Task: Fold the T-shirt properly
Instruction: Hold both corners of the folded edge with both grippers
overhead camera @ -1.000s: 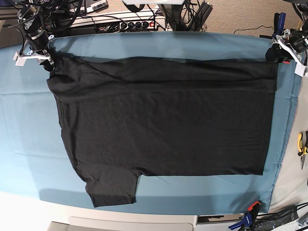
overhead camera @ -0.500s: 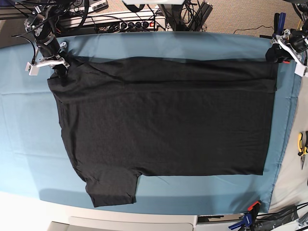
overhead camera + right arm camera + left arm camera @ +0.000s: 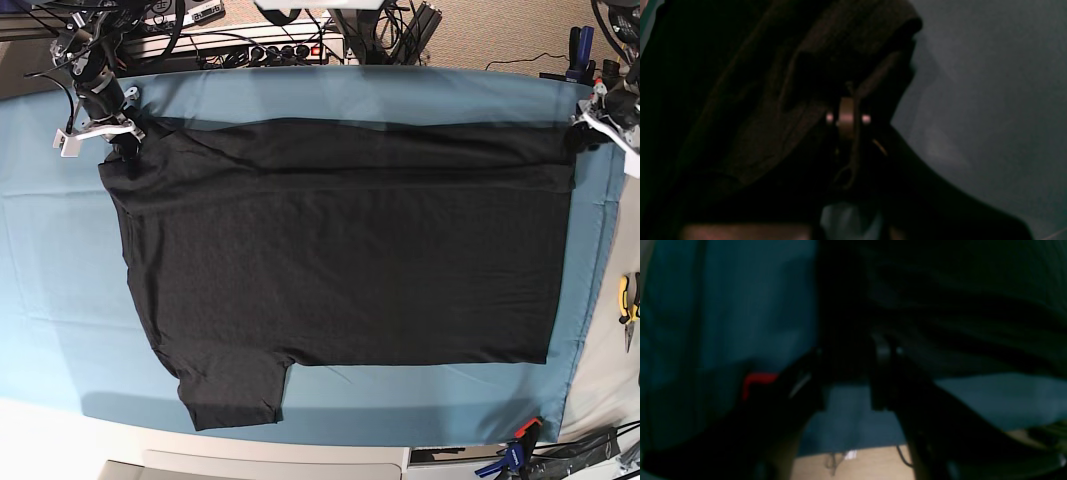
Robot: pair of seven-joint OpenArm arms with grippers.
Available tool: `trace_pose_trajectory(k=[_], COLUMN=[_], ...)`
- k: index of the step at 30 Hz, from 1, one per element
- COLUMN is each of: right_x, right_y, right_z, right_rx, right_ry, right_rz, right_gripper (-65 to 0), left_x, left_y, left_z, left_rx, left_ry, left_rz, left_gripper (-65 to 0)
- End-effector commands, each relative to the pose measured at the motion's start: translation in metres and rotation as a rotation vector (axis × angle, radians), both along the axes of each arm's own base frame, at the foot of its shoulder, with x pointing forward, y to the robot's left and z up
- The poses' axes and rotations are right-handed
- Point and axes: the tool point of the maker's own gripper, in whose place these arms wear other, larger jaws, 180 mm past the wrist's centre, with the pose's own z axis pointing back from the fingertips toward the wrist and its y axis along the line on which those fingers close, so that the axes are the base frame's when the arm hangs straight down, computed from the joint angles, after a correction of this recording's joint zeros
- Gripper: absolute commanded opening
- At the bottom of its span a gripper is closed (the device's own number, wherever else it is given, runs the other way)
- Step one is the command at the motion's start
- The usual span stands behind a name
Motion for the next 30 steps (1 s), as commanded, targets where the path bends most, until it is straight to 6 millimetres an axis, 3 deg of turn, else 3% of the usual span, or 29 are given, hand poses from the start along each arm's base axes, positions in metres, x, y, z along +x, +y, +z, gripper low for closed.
trace_pose_trajectory(k=[1,5,19,24,30], right_x=[-0.004,-0.004,-0.005,-0.004,-0.004], right_y=[0.001,0.001,0.001,0.001,0.001], right_z=[-0.001,-0.001,-0.002,-0.002,-0.002], right_rx=[-0.011,-0.011,-0.008,-0.009,-0.008], right_ry=[0.026,0.027,0.033,0.033,0.032], right_rz=[0.025,0.025,0.028,0.028,0.028], right_gripper=[-65.0,-65.0,-65.0,-65.0,-65.0], left_x=[0.005,0.003,-0.005,-0.014,-0.016], left_y=[0.007,0.007,-0.006,-0.001,0.024], left_z=[0.004,-0.012,-0.011,-0.013,-0.007], left_rx=[-0.016,-0.112,-0.165,-0.076,0.095], left_ry=[-0.02,0.002,0.024,0.074,0.143], left_rz=[0.017,0.055,0.0,-0.037,-0.065], left_gripper=[-45.2,-45.2,-45.2,-45.2,-45.2])
